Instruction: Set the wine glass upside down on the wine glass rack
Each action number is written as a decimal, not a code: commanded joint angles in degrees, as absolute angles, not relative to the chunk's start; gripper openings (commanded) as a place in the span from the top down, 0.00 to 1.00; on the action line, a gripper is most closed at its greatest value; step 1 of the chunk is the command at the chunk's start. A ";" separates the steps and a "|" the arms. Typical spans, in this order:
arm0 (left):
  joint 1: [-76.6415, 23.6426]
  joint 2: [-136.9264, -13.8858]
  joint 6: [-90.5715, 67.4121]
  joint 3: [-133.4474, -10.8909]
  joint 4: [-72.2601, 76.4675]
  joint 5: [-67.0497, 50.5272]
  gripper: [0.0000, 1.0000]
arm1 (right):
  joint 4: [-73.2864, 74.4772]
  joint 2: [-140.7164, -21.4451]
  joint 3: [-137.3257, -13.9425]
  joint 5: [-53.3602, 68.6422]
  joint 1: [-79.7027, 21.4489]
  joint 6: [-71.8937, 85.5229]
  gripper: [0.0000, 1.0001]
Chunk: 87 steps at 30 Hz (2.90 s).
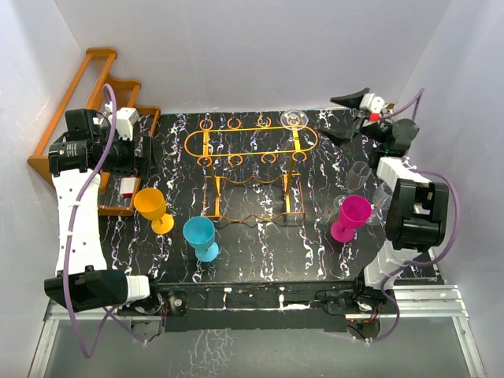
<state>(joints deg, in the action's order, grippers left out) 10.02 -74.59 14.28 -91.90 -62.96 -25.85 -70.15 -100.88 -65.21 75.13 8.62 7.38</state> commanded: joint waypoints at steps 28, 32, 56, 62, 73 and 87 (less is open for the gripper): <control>10.37 -81.66 20.82 -81.19 -60.19 -10.03 0.45 | -10.54 -57.02 -64.10 18.45 3.96 25.22 0.02; 10.37 -81.55 20.22 -79.06 -58.81 -10.90 0.47 | -11.76 -57.04 -63.49 19.24 2.46 24.13 0.02; 9.74 -51.27 23.25 -93.84 -22.76 -24.08 1.00 | -7.92 -56.48 -71.34 26.86 -1.36 34.46 0.02; 9.77 -39.31 -1.13 -63.10 37.61 -39.01 1.00 | -28.87 -59.48 -68.34 40.16 -1.42 54.64 0.02; 8.70 -51.23 -18.49 -56.69 79.50 -37.03 1.00 | -33.99 -75.72 -84.38 34.54 -24.04 60.49 0.22; 3.06 -55.30 -15.72 -54.16 86.39 -36.91 1.00 | -56.33 -94.47 -92.80 12.07 -45.45 55.73 0.42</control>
